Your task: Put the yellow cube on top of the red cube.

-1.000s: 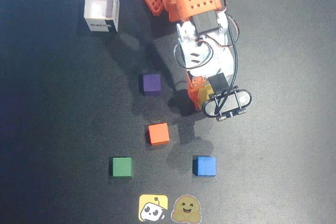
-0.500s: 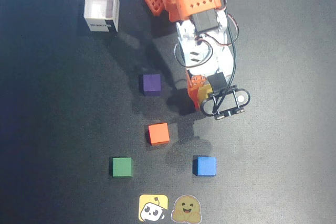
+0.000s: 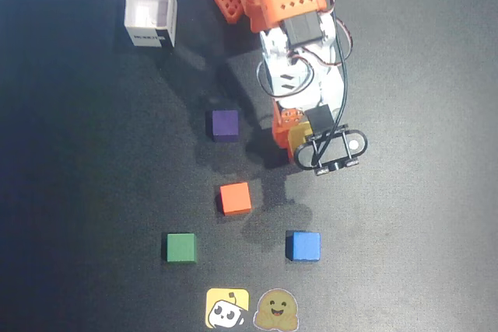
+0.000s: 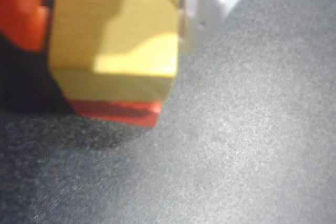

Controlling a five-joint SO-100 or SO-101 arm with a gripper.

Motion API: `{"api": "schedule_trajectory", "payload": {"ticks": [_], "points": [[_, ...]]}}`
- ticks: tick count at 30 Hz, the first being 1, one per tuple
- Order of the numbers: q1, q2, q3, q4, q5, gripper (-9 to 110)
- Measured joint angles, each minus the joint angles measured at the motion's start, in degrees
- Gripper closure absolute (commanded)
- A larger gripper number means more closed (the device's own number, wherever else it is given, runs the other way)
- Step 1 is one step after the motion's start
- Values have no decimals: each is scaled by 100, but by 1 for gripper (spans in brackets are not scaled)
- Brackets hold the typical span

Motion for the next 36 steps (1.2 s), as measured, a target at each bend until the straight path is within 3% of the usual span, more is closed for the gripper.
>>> {"api": "schedule_trajectory", "payload": {"ticks": [24,29,36], "points": [[-53,1143,53,62,642,79],[-9,2013,211,378,659,97],[809,3384,439,993,185,101]]}}
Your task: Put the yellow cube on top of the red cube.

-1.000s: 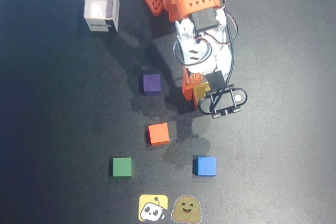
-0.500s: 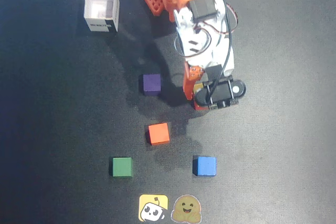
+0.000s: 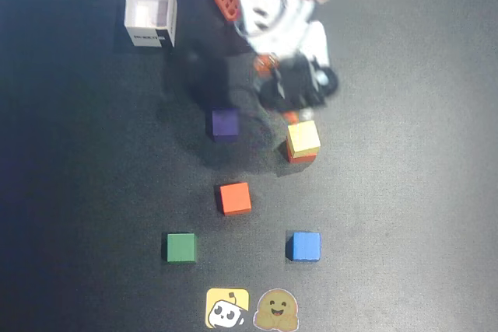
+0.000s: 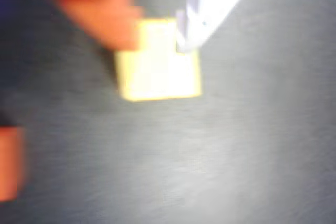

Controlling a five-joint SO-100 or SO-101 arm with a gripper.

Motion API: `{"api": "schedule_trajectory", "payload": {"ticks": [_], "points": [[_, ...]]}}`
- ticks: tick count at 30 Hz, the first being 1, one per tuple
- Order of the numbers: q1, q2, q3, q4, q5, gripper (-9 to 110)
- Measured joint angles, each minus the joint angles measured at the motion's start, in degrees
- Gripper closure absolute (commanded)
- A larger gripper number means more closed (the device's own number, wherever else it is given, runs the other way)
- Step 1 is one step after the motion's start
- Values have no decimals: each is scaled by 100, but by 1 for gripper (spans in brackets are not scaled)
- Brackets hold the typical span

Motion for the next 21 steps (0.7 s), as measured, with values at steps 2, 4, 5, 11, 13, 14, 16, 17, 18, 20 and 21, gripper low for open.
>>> {"api": "schedule_trajectory", "payload": {"ticks": [2,4,5,11,13,14,16,17,18,20,21], "points": [[299,220,0,176,-193,101],[501,352,0,316,-448,101],[633,431,26,360,-554,101],[993,1389,668,606,-870,101],[1046,1846,949,747,-835,101],[1028,2039,1046,809,-835,101],[1028,2197,1107,826,-879,101],[1063,2224,1143,826,-879,101],[1099,2241,1178,826,-844,101],[1134,2285,1230,817,-835,101],[1187,2312,1292,817,-879,101]]}}
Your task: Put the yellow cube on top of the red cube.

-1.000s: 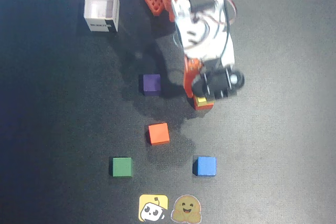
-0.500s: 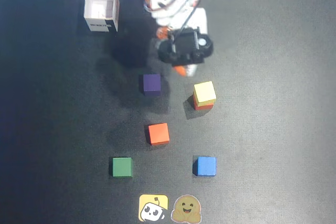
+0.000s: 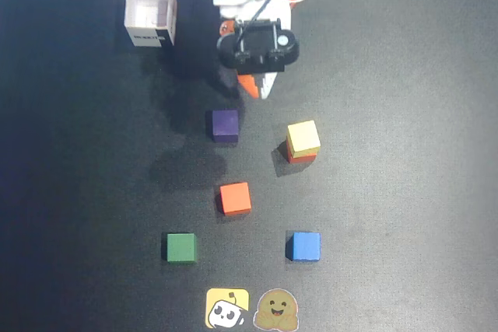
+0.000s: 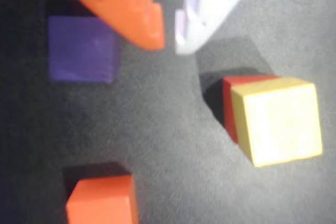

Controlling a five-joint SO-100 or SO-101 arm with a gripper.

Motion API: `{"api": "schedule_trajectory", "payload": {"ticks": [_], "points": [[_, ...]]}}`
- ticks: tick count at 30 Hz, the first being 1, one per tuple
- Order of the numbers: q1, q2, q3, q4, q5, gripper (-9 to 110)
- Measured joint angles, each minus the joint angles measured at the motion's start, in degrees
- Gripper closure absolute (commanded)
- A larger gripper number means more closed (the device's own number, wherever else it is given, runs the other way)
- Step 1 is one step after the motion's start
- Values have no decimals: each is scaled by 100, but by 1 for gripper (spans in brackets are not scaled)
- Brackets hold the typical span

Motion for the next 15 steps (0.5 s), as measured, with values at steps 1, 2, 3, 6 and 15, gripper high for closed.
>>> {"api": "schedule_trajectory", "payload": {"ticks": [1,2,3,6,15], "points": [[53,-35,53,0,44,101],[97,-35,132,-35,18,101],[105,-35,220,-70,0,101],[97,-35,492,-237,-44,101],[325,-35,510,158,-255,101]]}}
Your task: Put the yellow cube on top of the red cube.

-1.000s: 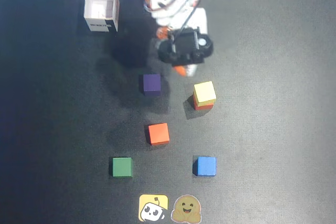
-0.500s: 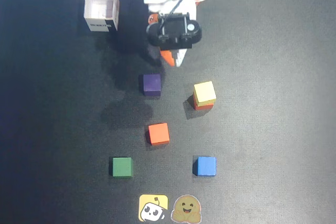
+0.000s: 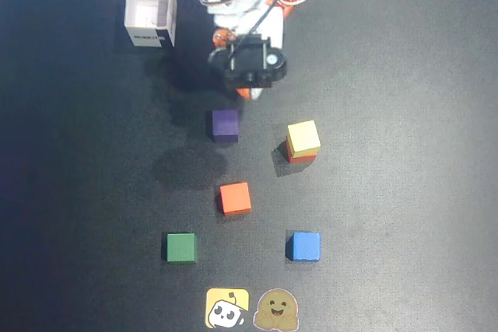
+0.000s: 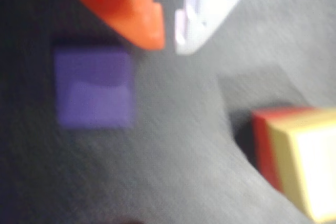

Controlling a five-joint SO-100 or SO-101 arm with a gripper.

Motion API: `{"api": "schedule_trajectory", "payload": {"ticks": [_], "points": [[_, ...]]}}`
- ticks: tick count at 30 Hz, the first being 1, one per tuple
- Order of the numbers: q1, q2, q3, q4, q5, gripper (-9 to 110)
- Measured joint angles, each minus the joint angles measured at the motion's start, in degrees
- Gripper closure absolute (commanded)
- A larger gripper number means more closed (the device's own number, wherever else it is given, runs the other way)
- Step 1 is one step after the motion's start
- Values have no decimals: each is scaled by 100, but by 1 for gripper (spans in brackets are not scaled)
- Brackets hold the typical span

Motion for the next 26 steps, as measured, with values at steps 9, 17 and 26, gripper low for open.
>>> {"api": "schedule_trajectory", "payload": {"ticks": [9,17,26], "points": [[-18,0,0,281,-369,101],[-18,0,0,281,-466,101],[-18,0,0,290,-466,101]]}}
